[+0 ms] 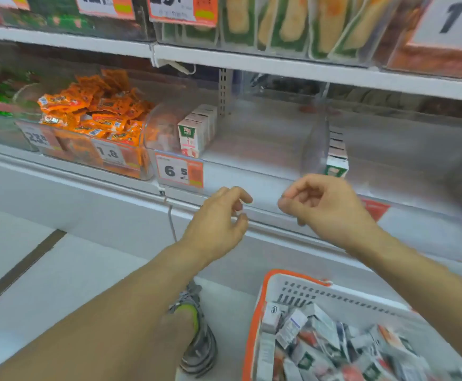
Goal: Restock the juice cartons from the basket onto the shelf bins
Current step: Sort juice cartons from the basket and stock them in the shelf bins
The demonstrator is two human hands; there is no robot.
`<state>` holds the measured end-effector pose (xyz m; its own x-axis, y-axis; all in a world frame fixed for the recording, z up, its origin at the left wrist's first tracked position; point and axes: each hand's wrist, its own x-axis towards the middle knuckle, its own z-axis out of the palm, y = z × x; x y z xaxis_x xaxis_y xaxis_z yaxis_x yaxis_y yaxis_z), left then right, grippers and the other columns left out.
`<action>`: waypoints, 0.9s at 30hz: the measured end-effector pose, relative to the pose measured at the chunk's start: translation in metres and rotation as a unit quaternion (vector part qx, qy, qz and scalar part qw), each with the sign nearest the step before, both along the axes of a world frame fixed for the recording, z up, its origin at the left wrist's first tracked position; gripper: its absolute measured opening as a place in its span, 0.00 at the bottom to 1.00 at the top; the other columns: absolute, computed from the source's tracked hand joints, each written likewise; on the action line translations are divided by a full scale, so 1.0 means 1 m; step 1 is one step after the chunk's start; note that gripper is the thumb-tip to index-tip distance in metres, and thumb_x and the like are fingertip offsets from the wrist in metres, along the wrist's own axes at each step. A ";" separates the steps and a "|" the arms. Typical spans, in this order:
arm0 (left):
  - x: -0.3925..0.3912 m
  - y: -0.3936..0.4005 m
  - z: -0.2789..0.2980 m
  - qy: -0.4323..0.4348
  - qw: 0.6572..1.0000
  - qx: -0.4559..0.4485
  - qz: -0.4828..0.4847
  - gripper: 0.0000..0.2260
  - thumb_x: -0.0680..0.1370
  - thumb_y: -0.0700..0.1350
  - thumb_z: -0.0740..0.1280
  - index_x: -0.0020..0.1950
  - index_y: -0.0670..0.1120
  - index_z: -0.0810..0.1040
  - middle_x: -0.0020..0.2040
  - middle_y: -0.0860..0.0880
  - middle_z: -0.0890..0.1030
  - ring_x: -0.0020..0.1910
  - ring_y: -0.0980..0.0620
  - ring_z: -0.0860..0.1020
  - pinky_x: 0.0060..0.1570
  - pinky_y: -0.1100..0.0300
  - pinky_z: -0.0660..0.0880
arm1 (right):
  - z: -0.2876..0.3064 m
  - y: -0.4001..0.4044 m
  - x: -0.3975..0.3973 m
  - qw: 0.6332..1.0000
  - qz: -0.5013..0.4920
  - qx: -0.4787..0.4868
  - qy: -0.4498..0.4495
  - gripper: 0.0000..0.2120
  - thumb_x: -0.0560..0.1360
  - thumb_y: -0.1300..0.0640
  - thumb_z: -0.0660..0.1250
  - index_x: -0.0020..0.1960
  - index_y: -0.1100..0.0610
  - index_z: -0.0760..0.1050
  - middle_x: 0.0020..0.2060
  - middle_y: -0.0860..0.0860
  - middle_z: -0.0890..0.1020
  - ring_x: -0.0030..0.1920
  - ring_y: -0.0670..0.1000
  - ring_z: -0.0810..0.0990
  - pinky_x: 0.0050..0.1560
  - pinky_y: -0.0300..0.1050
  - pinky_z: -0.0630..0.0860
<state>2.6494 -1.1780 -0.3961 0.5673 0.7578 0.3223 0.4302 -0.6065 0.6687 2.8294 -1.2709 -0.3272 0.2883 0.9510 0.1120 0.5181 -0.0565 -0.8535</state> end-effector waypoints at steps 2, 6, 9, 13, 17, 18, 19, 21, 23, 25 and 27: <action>0.013 -0.025 -0.015 0.103 0.989 -0.032 -0.096 0.12 0.75 0.43 0.69 0.58 0.50 0.78 0.49 0.52 0.76 0.44 0.55 0.75 0.44 0.67 0.69 | -0.039 -0.052 0.025 0.995 -0.025 -0.066 0.066 0.04 0.72 0.61 0.75 0.43 0.57 0.80 0.30 0.50 0.79 0.26 0.46 0.76 0.27 0.35 0.69; 0.032 -0.087 -0.056 0.232 0.950 -0.089 -0.191 0.15 0.75 0.47 0.72 0.61 0.50 0.78 0.53 0.51 0.77 0.47 0.53 0.75 0.50 0.62 0.72 | -0.123 -0.145 0.066 0.968 -0.097 -0.195 0.121 0.05 0.75 0.64 0.71 0.51 0.60 0.79 0.36 0.53 0.79 0.29 0.47 0.75 0.27 0.33 0.68; 0.042 -0.130 -0.087 0.301 0.910 -0.156 -0.239 0.20 0.75 0.48 0.73 0.65 0.49 0.76 0.59 0.49 0.76 0.52 0.53 0.75 0.53 0.63 0.72 | -0.174 -0.191 0.088 0.947 -0.048 -0.304 0.097 0.07 0.74 0.58 0.74 0.50 0.55 0.79 0.41 0.52 0.82 0.35 0.45 0.81 0.35 0.37 0.74; 0.056 -0.170 -0.124 0.383 0.859 -0.223 -0.258 0.31 0.72 0.50 0.77 0.72 0.51 0.68 0.64 0.48 0.72 0.61 0.49 0.73 0.53 0.64 0.69 | -0.198 -0.223 0.096 0.906 0.090 -0.412 0.045 0.12 0.73 0.48 0.75 0.53 0.52 0.80 0.49 0.50 0.83 0.48 0.49 0.83 0.50 0.44 0.80; 0.065 -0.190 -0.153 0.444 0.828 -0.235 -0.249 0.42 0.69 0.56 0.78 0.77 0.52 0.60 0.75 0.48 0.61 0.72 0.47 0.64 0.70 0.55 0.65 | -0.211 -0.232 0.084 0.903 0.139 -0.406 -0.019 0.18 0.72 0.49 0.76 0.57 0.52 0.76 0.50 0.48 0.80 0.46 0.46 0.80 0.42 0.34 0.74; 0.065 -0.192 -0.157 0.455 0.826 -0.232 -0.238 0.44 0.68 0.57 0.78 0.78 0.52 0.58 0.75 0.47 0.59 0.72 0.46 0.64 0.71 0.54 0.65 | -0.216 -0.231 0.081 0.905 0.147 -0.397 -0.032 0.18 0.71 0.49 0.77 0.57 0.53 0.76 0.50 0.48 0.80 0.47 0.48 0.80 0.44 0.36 0.75; 0.064 -0.193 -0.162 0.461 0.828 -0.230 -0.223 0.45 0.68 0.57 0.78 0.78 0.51 0.57 0.75 0.47 0.58 0.71 0.45 0.66 0.69 0.53 0.67 | -0.218 -0.229 0.077 0.909 0.151 -0.386 -0.039 0.19 0.71 0.50 0.77 0.58 0.53 0.76 0.51 0.49 0.79 0.48 0.50 0.79 0.45 0.39 0.75; 0.061 -0.194 -0.168 0.457 0.839 -0.226 -0.193 0.42 0.70 0.56 0.76 0.78 0.52 0.58 0.73 0.45 0.59 0.64 0.44 0.73 0.65 0.55 0.71 | -0.218 -0.223 0.072 0.916 0.154 -0.367 -0.053 0.23 0.71 0.52 0.76 0.63 0.53 0.73 0.54 0.51 0.79 0.46 0.49 0.77 0.42 0.39 0.73; 0.058 -0.193 -0.170 0.447 0.847 -0.224 -0.183 0.36 0.73 0.55 0.74 0.76 0.54 0.62 0.71 0.43 0.60 0.58 0.43 0.76 0.62 0.54 0.73 | -0.219 -0.216 0.066 0.918 0.172 -0.352 -0.065 0.29 0.72 0.52 0.75 0.70 0.50 0.68 0.57 0.53 0.78 0.45 0.48 0.76 0.45 0.41 0.72; 0.056 -0.193 -0.168 0.437 0.848 -0.236 -0.187 0.31 0.74 0.54 0.73 0.75 0.55 0.65 0.68 0.42 0.62 0.55 0.43 0.76 0.62 0.54 0.72 | -0.224 -0.209 0.061 0.909 0.205 -0.352 -0.088 0.36 0.72 0.53 0.75 0.75 0.47 0.62 0.60 0.56 0.76 0.49 0.52 0.76 0.52 0.46 0.74; 0.052 -0.192 -0.165 0.413 0.856 -0.251 -0.184 0.27 0.75 0.51 0.73 0.73 0.54 0.69 0.62 0.44 0.66 0.53 0.47 0.72 0.62 0.55 0.71 | -0.234 -0.202 0.054 0.893 0.235 -0.369 -0.103 0.41 0.72 0.53 0.75 0.77 0.42 0.56 0.60 0.57 0.72 0.57 0.56 0.75 0.55 0.48 0.72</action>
<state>2.7012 -1.3698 -0.5612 0.6749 0.4043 -0.6173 0.7232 -0.5288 0.4443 2.8835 -1.4734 -0.5614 -0.1169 0.7979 -0.5913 0.7742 -0.2998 -0.5575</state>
